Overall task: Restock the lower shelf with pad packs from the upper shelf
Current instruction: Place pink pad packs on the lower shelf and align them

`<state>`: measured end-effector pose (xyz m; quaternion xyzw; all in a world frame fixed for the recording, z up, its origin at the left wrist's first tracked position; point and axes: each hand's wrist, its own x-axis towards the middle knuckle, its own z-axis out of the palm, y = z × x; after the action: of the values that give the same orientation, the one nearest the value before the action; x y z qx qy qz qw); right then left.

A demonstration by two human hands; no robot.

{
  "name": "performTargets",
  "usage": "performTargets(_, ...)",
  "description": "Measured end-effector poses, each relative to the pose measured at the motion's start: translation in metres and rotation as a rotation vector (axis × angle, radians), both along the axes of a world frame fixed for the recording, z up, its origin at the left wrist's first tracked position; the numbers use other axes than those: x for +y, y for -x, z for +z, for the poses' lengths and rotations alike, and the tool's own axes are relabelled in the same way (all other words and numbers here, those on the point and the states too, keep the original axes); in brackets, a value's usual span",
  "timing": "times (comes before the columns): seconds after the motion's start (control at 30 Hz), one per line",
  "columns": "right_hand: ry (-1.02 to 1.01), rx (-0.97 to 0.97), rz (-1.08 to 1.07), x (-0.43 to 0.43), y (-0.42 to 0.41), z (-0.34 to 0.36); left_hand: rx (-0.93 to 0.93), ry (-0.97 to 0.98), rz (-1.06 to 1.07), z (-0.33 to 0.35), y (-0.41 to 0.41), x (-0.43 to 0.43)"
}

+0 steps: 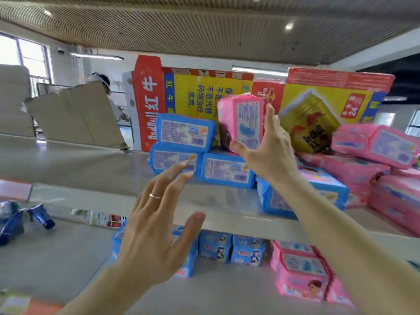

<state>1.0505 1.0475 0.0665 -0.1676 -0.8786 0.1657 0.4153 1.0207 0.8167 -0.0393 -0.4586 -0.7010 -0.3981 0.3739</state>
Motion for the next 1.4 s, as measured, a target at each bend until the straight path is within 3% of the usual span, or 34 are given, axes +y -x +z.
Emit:
performTargets(0.17,0.275,-0.147,-0.059,0.009,0.062,0.015,0.023,-0.041,-0.008,-0.004,0.029,-0.033)
performTargets(0.33,0.257,0.022,-0.059,0.008,0.061,0.024,-0.008,-0.071,-0.023,-0.010,0.042,-0.047)
performTargets(0.47,0.570,0.292,0.351,0.012,0.013,0.034,-0.015,-0.092,-0.065,-0.010,0.036,-0.043)
performTargets(0.53,0.688,0.303,0.639,0.011,-0.026,0.026,-0.029,-0.095,-0.111,-0.008,0.028,-0.035)
performTargets(0.6,0.674,0.232,0.764,0.012,-0.063,0.010,-0.086,-0.118,-0.192,-0.007,0.016,-0.023)
performTargets(0.73,0.511,-0.086,0.713,0.020,-0.135,-0.016,-0.262,-0.183,-0.376,-0.003,-0.016,-0.001)
performTargets(0.83,0.443,-0.337,0.669,0.023,-0.178,-0.032,-0.453,-0.018,-0.484,-0.007,-0.049,0.022)
performTargets(0.9,0.425,-0.405,0.643,0.026,-0.200,-0.050,-0.551,0.134,-0.552,-0.018,-0.074,0.042)
performTargets(0.97,0.434,-0.437,0.604,0.035,-0.218,-0.071,-0.607,0.168,-0.607,-0.035,-0.099,0.062)
performTargets(1.03,0.481,-0.364,0.576,0.046,-0.238,-0.094,-0.699,0.116,-0.622,-0.053,-0.123,0.078)
performTargets(1.13,0.717,-0.138,0.547,0.057,-0.274,-0.140,-0.794,0.062,-0.583,-0.084,-0.152,0.097)
performTargets(1.2,0.821,-0.106,0.556,0.057,-0.297,-0.175,-0.828,0.045,-0.557,-0.105,-0.173,0.104)
performTargets(1.4,0.892,0.004,0.527,0.054,-0.339,-0.252,-0.984,-0.083,-0.545,-0.155,-0.236,0.091)
